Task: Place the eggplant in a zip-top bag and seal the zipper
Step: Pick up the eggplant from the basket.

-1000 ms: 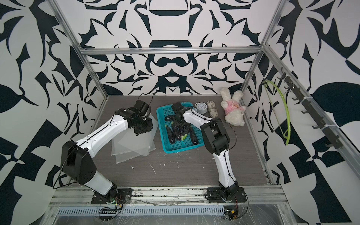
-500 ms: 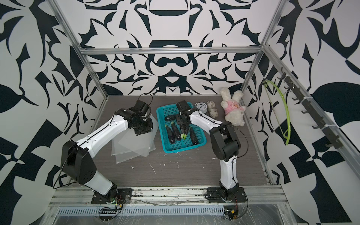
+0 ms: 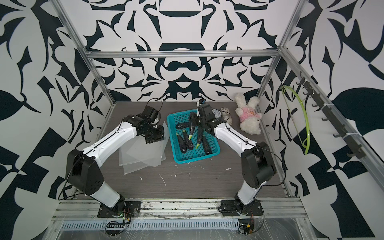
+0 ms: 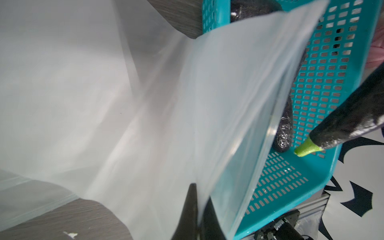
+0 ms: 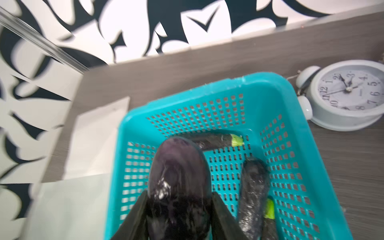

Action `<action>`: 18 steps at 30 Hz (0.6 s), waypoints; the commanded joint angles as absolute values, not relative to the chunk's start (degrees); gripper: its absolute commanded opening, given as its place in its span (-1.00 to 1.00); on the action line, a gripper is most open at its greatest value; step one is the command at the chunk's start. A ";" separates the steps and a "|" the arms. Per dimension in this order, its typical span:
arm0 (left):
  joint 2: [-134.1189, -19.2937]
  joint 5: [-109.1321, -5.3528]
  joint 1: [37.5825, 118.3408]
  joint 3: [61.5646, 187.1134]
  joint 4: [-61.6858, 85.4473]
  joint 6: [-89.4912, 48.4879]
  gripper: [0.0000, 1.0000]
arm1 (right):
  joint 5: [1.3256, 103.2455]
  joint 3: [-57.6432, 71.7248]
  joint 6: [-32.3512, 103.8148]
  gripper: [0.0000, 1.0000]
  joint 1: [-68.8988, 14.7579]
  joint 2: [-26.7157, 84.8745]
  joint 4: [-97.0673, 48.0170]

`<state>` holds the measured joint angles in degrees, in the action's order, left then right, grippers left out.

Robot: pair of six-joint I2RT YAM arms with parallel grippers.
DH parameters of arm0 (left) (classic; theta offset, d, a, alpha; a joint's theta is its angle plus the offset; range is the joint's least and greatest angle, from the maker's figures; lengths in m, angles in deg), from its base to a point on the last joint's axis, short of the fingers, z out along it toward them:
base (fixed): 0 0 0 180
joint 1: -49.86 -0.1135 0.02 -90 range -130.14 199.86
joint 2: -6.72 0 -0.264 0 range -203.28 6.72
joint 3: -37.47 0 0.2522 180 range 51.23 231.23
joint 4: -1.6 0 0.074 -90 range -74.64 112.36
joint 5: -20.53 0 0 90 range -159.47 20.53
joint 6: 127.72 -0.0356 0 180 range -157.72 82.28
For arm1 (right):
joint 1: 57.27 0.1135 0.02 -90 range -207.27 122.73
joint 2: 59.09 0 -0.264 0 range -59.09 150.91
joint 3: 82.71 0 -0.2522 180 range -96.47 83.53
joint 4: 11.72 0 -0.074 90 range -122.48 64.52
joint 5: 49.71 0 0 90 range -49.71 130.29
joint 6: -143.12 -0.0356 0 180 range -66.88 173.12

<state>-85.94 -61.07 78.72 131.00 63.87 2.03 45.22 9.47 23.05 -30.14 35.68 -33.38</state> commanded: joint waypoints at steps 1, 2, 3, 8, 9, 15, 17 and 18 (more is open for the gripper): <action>-86.79 -58.40 78.59 131.59 62.72 2.44 -1.00 | 50.20 10.76 17.91 -0.15 -30.29 31.89 -24.58; -86.80 -58.23 78.56 131.62 62.64 2.44 -1.00 | 51.77 11.53 17.13 -0.15 -30.30 31.37 -21.68; -86.79 -58.07 78.62 131.57 62.61 2.37 -1.00 | 53.44 12.57 16.08 -0.16 -30.29 30.91 -18.47; -86.37 -55.42 79.12 130.54 59.51 2.44 -1.00 | 55.98 14.51 11.83 -0.16 -30.21 31.25 -9.55; -86.28 -54.79 79.28 130.30 58.76 2.44 -1.00 | 56.23 14.61 11.26 -0.16 -30.20 31.51 -8.72; -87.22 -53.74 80.25 130.95 58.25 1.70 -1.00 | 59.17 15.26 6.58 -0.16 -29.70 32.77 -1.38; -87.32 -53.79 80.36 130.95 58.12 1.65 -1.00 | 59.45 14.68 5.90 -0.16 -29.27 33.16 -0.29; -87.36 -53.69 80.36 130.95 58.04 1.65 -1.00 | 59.07 14.39 6.12 -0.16 -28.89 33.41 -0.32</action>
